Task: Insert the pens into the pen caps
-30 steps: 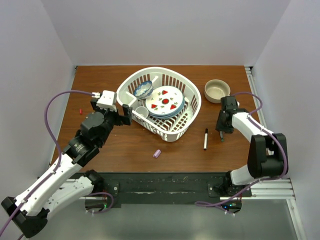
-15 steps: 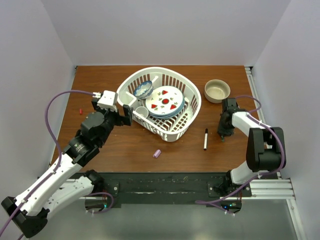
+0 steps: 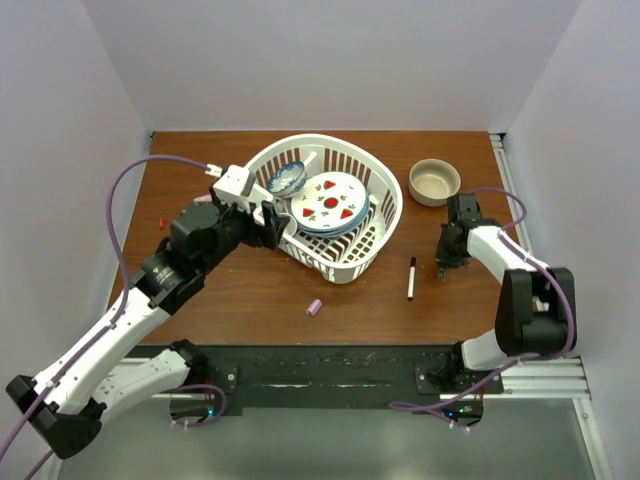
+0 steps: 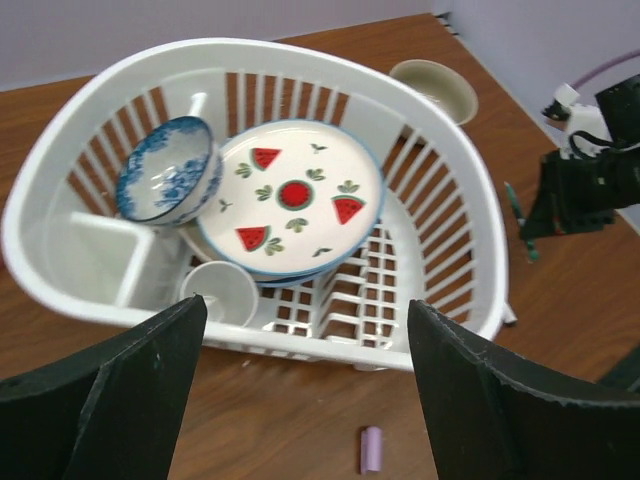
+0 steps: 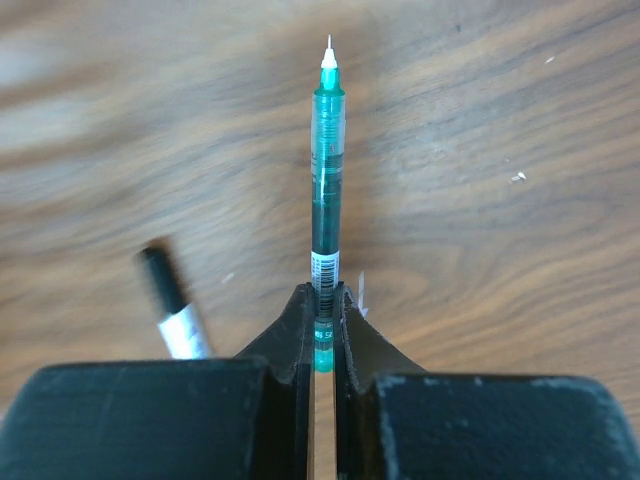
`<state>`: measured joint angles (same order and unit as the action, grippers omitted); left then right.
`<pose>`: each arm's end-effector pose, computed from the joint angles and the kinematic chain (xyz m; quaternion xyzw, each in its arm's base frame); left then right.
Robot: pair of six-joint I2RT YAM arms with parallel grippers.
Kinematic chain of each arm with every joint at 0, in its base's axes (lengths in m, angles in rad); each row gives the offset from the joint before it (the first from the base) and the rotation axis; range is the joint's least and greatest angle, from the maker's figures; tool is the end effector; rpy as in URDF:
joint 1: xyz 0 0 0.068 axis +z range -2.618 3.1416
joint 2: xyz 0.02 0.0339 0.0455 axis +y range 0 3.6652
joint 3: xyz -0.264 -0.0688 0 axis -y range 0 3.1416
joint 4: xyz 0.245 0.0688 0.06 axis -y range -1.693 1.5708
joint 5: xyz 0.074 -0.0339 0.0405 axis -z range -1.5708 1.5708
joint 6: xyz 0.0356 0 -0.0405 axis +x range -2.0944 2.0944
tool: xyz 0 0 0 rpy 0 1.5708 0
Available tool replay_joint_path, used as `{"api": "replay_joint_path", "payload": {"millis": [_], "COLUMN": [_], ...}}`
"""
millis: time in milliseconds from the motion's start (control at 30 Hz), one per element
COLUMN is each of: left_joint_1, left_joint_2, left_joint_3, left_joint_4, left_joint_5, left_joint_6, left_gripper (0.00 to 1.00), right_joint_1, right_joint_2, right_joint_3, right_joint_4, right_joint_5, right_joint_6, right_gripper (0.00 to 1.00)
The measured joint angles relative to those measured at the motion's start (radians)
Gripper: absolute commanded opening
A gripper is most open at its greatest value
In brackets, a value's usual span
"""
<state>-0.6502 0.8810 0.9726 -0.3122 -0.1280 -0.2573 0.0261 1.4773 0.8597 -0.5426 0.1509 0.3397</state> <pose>0.1597 -0.1157 0.3754 0.1129 0.7719 -0.2285 0.5825 0.2735 0.0018 0.1833 0.1676 0.9618 -0.0356 0.2133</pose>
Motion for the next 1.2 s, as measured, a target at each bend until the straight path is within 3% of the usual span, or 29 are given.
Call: {"api": "replay_joint_path", "payload": {"millis": [200, 400, 733, 833, 1000, 1200], "left_joint_1": [0.000, 0.000, 0.000, 0.000, 0.000, 0.000], "left_joint_2": [0.112, 0.191, 0.332, 0.341, 0.341, 0.341], "left_joint_3": [0.120, 0.123, 0.137, 0.133, 0.115, 0.085], "left_joint_4": [-0.016, 0.021, 0.147, 0.183, 0.233, 0.246], "left_joint_5": [0.180, 0.307, 0.448, 0.473, 0.495, 0.518], "left_joint_6": [-0.079, -0.185, -0.312, -0.338, -0.364, -0.379], "left_gripper": [0.84, 0.81, 0.75, 0.72, 0.53, 0.47], "right_joint_1": [0.082, 0.328, 0.698, 0.755, 0.811, 0.838], "right_joint_2": [-0.282, -0.507, -0.535, -0.531, -0.505, -0.496], "right_joint_3": [0.009, 0.029, 0.043, 0.043, 0.043, 0.043], "right_joint_4": [-0.011, 0.066, 0.275, 0.308, 0.344, 0.365], "right_joint_5": [-0.075, -0.214, -0.242, -0.222, -0.190, -0.185], "right_joint_6": [0.000, 0.060, 0.259, 0.289, 0.316, 0.335], "right_gripper": [0.00, 0.00, 0.00, 0.00, 0.00, 0.00]}}
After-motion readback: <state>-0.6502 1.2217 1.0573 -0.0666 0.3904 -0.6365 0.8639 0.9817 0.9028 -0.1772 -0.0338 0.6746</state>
